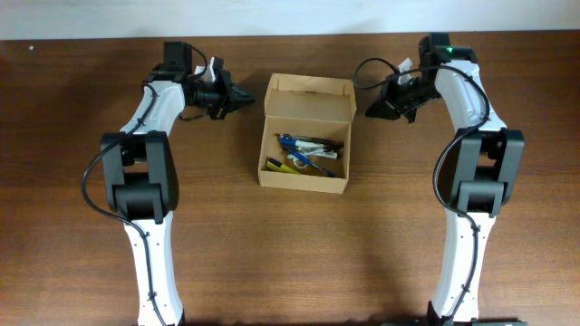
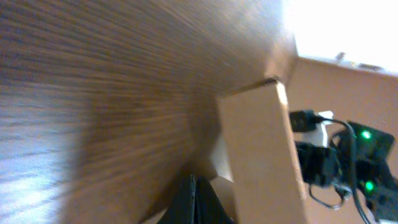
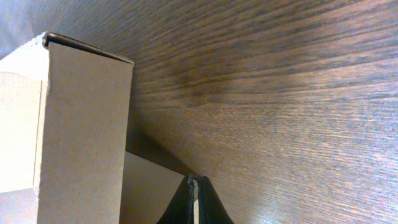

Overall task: Pack container
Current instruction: 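Move both grippers to the box lid's far edge and grasp it, then swing the lid forward with both grippers to close the box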

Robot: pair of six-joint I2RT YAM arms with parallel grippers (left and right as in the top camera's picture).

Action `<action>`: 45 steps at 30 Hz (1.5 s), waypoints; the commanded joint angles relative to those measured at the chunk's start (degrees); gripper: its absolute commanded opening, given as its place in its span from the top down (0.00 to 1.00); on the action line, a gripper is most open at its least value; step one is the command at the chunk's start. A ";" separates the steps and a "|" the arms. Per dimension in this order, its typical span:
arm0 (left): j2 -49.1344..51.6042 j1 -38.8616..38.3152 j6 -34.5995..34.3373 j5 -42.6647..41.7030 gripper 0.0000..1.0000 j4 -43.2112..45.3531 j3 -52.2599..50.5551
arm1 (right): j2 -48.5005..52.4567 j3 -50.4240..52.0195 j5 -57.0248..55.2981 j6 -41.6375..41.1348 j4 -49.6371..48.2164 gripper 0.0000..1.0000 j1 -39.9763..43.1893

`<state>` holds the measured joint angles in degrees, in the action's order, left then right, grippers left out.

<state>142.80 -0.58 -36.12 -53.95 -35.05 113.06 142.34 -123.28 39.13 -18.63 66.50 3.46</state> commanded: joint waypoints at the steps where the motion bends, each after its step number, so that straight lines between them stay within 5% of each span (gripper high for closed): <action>1: 0.85 -0.37 -1.22 3.06 0.99 0.13 0.48 | 0.55 0.28 1.18 0.13 -0.50 0.96 0.35; 19: 3.50 -3.78 -1.22 4.44 0.98 0.37 0.48 | 3.06 0.28 1.86 0.37 -3.15 0.96 -2.40; 30: 3.56 -3.78 -1.18 3.96 0.98 0.63 0.48 | 3.43 0.28 13.25 2.03 -9.55 0.96 -3.85; 40: 3.56 -3.65 -4.46 -10.84 0.99 17.18 0.59 | 3.41 0.26 26.40 6.29 -16.50 0.96 -3.15; 45: 3.54 -3.67 -5.27 -13.09 0.99 18.32 1.44 | 2.91 0.17 26.40 9.51 -15.76 0.96 -3.04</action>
<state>145.64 -4.38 -40.25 -62.46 -17.04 113.16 145.53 -123.28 61.82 -12.93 50.50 0.12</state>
